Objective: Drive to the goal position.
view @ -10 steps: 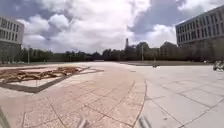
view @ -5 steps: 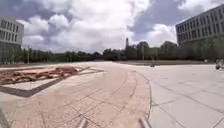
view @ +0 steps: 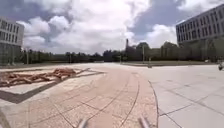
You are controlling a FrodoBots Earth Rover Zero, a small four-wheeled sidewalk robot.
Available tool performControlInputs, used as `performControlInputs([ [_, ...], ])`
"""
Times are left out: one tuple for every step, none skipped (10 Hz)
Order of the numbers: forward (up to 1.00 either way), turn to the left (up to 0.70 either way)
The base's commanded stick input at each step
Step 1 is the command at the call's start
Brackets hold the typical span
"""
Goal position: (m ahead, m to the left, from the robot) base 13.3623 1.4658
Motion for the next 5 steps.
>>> performControlInputs([
  [0.50, 0.00],
  [0.50, 0.00],
  [0.50, 0.00],
  [0.50, 0.00],
  [0.50, 0.00],
])
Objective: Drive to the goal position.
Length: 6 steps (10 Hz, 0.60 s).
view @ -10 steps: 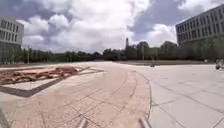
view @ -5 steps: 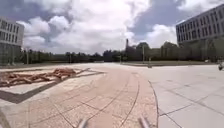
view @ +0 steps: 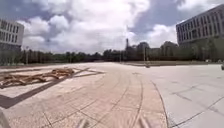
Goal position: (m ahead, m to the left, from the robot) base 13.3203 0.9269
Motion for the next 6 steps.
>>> performControlInputs([
  [0.50, 0.00],
  [0.50, 0.00],
  [0.50, 0.00],
  [0.50, 0.00],
  [0.50, 0.00],
  [0.50, 0.00],
])
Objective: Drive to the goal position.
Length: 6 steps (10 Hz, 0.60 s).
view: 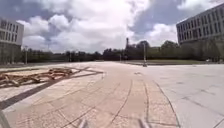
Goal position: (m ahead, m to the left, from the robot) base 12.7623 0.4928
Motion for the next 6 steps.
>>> performControlInputs([
  [0.50, 0.00],
  [0.50, 0.00],
  [0.50, 0.00],
  [0.50, 0.00],
  [0.50, 0.00],
  [0.50, 0.00],
])
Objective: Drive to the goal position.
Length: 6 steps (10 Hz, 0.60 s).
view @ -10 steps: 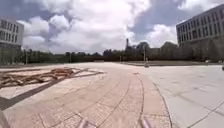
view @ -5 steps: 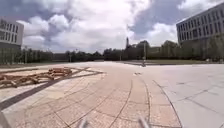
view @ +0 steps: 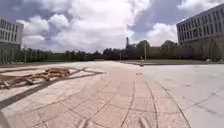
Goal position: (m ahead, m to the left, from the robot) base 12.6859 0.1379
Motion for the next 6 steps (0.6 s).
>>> performControlInputs([
  [0.50, 0.00],
  [0.50, 0.00],
  [0.50, 0.00],
  [0.50, 0.00],
  [0.50, 0.00],
  [0.50, 0.00],
])
